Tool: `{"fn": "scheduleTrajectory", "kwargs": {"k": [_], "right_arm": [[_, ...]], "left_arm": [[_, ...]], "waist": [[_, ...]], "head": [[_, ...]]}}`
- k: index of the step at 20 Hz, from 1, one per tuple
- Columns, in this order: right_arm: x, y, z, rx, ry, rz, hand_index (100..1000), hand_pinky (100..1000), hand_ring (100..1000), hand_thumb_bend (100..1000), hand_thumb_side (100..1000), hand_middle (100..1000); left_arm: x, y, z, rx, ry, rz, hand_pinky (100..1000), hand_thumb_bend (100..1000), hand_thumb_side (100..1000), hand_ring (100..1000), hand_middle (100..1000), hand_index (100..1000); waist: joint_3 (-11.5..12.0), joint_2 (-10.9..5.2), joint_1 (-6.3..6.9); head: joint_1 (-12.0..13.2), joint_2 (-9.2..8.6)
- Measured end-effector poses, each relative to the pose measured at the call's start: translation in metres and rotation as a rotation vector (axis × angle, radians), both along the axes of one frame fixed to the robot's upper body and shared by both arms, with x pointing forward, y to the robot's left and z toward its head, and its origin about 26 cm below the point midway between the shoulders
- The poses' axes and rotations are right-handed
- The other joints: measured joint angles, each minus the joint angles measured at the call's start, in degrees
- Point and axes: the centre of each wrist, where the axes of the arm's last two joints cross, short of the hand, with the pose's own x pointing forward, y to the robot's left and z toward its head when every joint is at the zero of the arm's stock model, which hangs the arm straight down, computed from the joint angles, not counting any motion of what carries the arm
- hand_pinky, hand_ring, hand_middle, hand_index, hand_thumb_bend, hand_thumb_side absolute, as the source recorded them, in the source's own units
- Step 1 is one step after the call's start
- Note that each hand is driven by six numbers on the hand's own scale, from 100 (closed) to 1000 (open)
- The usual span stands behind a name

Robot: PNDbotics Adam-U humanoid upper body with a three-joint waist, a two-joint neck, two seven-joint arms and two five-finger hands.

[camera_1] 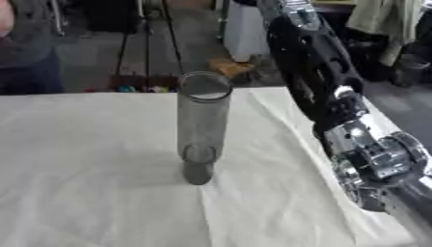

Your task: Arrange flowers into the vase.

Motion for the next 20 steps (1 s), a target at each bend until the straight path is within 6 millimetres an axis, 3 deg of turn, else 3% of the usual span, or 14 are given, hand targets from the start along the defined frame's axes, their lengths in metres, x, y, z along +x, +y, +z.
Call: {"fn": "scheduleTrajectory", "kwargs": {"k": [9,20], "right_arm": [[-0.002,0.015,-0.006,-0.004,0.143,0.17,201,100,100,100,966,100],[-0.005,0.026,-0.012,-0.009,0.211,0.237,203,100,100,100,975,100]], "left_arm": [[-0.001,0.001,-0.004,0.0,0.014,0.004,706,967,785,931,647,791],[-0.001,0.001,-0.006,0.0,0.019,0.005,706,967,784,931,647,791]], "waist": [[-0.5,-1.02,-0.23],[-0.1,-0.77,0.03]], "head": [[0.0,0.01],[0.0,-0.01]]}}
